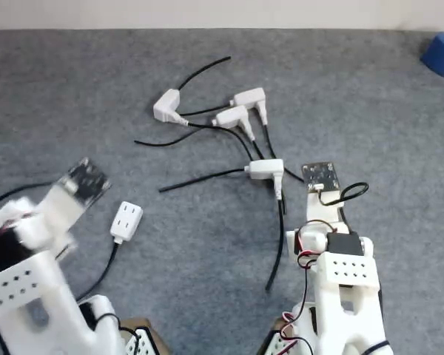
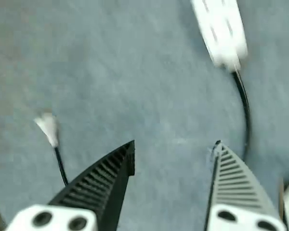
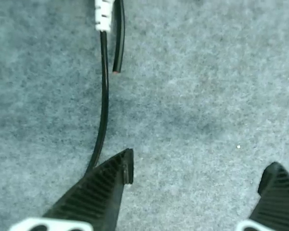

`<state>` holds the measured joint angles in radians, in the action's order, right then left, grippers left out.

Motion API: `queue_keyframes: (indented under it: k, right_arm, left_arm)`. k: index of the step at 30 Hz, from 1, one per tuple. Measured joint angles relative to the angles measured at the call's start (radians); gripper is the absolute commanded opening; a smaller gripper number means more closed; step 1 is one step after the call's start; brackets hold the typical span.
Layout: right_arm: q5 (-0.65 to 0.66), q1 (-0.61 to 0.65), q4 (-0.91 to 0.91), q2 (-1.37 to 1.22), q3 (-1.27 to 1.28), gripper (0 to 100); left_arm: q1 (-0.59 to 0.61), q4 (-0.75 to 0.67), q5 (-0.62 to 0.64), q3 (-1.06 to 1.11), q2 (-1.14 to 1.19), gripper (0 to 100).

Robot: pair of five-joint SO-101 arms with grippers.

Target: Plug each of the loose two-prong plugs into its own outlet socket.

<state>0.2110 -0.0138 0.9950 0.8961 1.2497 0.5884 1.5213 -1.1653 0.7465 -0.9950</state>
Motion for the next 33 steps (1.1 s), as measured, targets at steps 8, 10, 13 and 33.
queue_keyframes:
  k: [8,10,13,33]
  right_arm:
    - [0.055,0.072,0.064,0.000,0.000,39.2]
    - [0.077,0.077,0.068,0.000,0.000,39.2]
    - [0.087,0.077,0.086,0.000,0.000,39.2]
    - [0.089,0.078,0.094,0.000,0.000,39.2]
  left_arm:
    - [-0.439,-0.063,0.617,0.006,0.218,26]
    - [-0.476,-0.063,0.638,0.006,0.311,26]
    - [-0.486,-0.063,0.618,0.006,0.417,26]
    - [-0.362,-0.114,0.434,-0.325,0.994,22]
